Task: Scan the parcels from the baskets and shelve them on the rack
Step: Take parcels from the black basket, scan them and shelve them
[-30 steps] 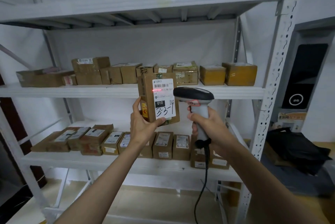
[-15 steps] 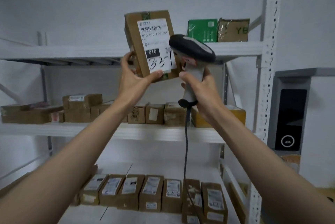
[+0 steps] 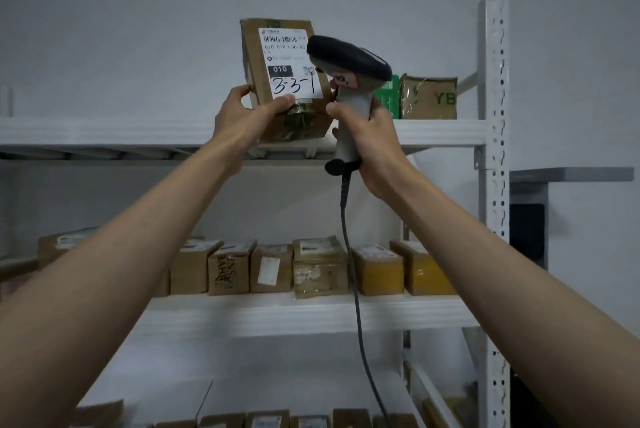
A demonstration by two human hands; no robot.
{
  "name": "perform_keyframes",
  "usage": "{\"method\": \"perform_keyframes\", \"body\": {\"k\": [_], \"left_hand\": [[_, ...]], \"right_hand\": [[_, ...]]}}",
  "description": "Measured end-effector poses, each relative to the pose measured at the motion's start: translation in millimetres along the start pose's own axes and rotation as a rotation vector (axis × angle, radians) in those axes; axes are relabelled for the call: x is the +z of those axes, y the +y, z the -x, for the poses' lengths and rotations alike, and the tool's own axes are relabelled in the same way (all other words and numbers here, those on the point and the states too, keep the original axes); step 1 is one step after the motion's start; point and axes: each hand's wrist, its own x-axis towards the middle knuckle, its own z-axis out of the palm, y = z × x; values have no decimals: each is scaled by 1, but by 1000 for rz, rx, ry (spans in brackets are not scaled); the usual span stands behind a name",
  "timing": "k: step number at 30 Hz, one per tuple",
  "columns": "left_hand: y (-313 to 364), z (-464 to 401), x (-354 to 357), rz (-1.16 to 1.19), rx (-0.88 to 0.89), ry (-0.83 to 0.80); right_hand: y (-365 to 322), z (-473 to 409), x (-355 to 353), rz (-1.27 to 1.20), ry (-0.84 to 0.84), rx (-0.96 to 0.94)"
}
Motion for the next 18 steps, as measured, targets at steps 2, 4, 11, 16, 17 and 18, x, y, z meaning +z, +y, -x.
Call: {"method": "perform_keyframes", "body": {"k": [2,4,11,16,17,18], "left_hand": [[-2,-14,6,-7,16,2],[-3,-28,12,-32,23,-12],[6,-84,29,-107,-4,-96],[-11,-102,45,-341,76,-137],[-14,-105,48,-384,77,-117],[-16,-109,51,-421,72,-97]], "right_hand": [[4,-13,0,12,28,5],[6,-26,-2,25,43,6],[3,-68,-9,74,8,64],[15,-86,-13,57,-5,137],[18,-87,-14,76,-3,153],[23,-87,-16,96,-2,165]]}}
